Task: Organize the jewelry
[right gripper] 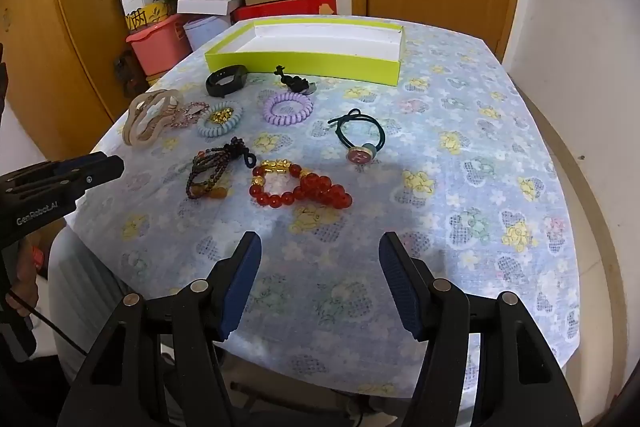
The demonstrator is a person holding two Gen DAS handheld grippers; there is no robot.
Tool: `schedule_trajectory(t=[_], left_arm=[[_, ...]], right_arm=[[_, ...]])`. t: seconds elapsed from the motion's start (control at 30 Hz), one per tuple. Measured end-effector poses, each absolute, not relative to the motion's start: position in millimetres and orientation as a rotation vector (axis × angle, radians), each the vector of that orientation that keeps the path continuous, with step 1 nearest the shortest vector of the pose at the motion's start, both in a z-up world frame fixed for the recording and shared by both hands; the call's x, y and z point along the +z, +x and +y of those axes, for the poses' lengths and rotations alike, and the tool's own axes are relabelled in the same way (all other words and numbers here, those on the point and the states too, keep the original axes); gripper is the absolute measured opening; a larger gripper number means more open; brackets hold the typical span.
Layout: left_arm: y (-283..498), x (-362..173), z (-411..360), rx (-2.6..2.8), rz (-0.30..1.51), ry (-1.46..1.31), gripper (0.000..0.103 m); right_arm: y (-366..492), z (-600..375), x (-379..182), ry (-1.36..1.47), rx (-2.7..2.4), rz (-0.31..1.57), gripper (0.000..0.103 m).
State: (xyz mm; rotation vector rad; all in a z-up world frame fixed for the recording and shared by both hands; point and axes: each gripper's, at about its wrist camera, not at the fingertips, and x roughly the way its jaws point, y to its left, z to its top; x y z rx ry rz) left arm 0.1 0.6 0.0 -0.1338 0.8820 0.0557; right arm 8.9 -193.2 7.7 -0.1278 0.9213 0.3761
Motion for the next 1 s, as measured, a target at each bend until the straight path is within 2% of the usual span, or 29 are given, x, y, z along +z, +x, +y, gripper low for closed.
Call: schedule_trajectory(t=[1.0], left_arm=[[-5.7,1.3,-5.9,0.043,0.869,-0.081,0.035]], right_arm=[[8.8,-192.1,5.1,-0.145,0.374,0.916,0.062]])
